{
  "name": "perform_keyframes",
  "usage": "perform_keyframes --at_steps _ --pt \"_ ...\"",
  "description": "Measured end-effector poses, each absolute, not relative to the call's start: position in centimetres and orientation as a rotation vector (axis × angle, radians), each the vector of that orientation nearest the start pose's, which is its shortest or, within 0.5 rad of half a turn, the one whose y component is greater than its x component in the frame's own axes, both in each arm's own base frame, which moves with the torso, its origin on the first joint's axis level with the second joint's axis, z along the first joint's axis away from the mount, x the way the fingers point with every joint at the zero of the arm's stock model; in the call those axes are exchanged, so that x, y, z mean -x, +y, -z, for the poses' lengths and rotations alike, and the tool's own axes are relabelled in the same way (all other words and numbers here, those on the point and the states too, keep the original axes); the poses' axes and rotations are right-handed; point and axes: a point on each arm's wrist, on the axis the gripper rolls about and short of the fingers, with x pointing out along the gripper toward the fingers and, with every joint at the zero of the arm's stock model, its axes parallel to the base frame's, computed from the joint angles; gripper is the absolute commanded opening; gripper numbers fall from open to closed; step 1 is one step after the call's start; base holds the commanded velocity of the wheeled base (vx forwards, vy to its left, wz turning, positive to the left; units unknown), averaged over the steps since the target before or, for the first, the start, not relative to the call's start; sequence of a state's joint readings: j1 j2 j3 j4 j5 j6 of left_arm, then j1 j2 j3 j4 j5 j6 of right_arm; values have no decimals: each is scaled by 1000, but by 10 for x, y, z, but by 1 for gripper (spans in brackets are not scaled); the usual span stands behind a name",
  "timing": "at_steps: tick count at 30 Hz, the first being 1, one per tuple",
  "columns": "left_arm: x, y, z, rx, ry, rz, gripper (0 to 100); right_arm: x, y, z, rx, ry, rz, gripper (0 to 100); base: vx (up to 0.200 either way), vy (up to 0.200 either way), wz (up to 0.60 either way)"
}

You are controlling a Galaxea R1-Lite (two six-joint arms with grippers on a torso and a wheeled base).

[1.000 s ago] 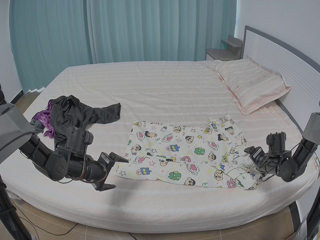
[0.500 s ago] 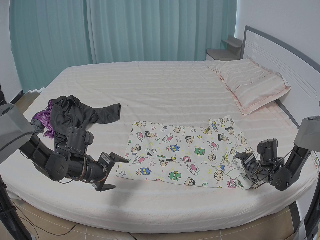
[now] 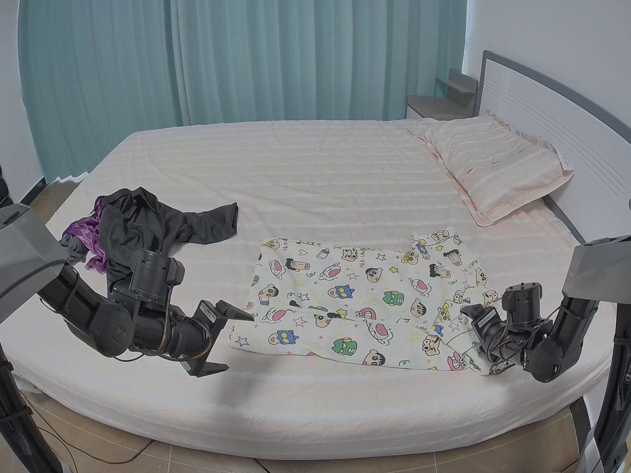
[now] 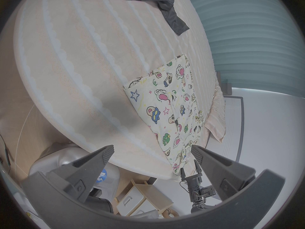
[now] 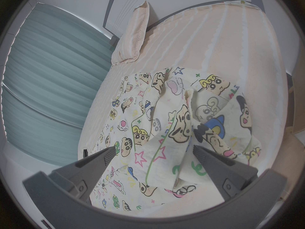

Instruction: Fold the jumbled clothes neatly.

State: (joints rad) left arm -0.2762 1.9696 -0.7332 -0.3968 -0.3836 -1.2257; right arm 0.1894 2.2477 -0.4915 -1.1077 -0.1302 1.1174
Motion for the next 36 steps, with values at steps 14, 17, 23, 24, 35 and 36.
perform_keyframes --at_steps 14,17,23,24,35,36 --pt "-298 -94 -61 1148 1122 17 100 -315 48 24 -979 569 318 0 0 0 0" --pt "-298 -94 -61 1148 1123 18 100 -315 45 24 -980 567 333 0 0 0 0" --pt "-298 -94 -61 1148 1122 17 100 -313 41 26 -977 579 351 0 0 0 0" --pt "-298 -94 -61 1148 1122 17 100 -311 41 26 -976 582 355 0 0 0 0" --pt "-298 -94 -61 1148 1123 17 100 -296 48 4 -969 569 309 0 0 0 0" --pt "-298 -94 -61 1148 1123 18 100 -294 49 1 -965 566 303 0 0 0 0"
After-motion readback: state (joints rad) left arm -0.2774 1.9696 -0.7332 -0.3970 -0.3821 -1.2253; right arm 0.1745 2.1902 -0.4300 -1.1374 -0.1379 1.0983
